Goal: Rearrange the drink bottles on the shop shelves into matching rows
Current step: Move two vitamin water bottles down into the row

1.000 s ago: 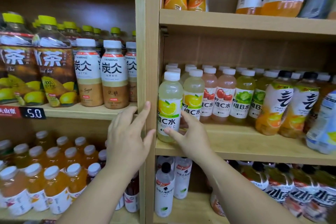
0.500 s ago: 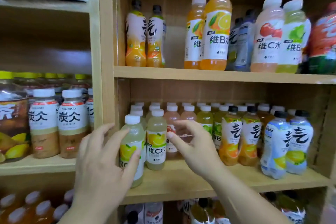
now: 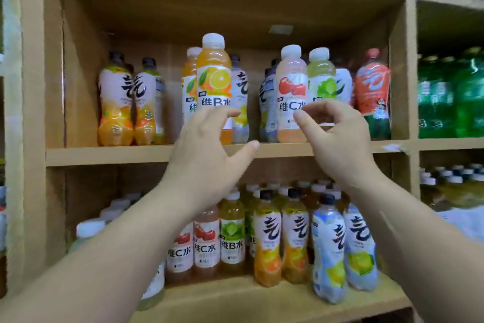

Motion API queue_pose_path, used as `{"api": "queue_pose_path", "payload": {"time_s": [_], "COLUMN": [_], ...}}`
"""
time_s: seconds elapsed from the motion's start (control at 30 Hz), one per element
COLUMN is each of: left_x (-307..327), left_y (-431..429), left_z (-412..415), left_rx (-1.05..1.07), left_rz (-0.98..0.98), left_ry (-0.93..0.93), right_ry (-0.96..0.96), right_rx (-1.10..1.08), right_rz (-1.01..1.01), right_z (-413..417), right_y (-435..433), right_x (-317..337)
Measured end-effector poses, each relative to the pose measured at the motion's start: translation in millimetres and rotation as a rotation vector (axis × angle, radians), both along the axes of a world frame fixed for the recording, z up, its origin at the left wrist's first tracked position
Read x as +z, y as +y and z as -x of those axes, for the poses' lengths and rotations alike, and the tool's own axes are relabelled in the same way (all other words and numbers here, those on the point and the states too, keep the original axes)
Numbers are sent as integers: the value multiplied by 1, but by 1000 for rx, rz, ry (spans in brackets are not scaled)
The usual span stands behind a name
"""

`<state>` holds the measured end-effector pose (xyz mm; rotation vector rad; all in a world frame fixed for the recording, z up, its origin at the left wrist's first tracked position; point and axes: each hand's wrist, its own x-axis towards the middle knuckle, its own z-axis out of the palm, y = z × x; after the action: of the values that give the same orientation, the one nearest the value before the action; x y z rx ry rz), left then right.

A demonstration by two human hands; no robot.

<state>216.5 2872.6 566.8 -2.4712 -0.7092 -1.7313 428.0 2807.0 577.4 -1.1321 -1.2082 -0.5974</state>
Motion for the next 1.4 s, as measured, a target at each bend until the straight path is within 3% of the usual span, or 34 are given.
{"api": "queue_pose_path", "payload": {"time_s": [0.27, 0.37, 0.5, 0.63, 0.93, 1.1, 1.4], "left_x": [54, 57, 56, 59, 54, 40, 16], "left_y": [7, 17, 29, 31, 25, 7, -56], "left_z": [-109, -139, -158, -161, -159, -153, -128], "left_rx": [-75, -82, 32, 2, 15, 107, 26], "left_rz": [276, 397, 413, 500, 391, 250, 150], "left_ry": [-72, -92, -55, 20, 8, -32, -158], "right_ry": [54, 120, 191, 115, 66, 86, 11], "right_rx": [-83, -26, 119, 168, 266, 273, 335], "right_rz": [178, 279, 379, 408, 441, 375, 177], "right_z": [-99, -119, -138, -144, -147, -146, -129], "right_y": [1, 10, 28, 36, 34, 29, -1], "right_x": [37, 42, 43, 43, 42, 33, 11]}}
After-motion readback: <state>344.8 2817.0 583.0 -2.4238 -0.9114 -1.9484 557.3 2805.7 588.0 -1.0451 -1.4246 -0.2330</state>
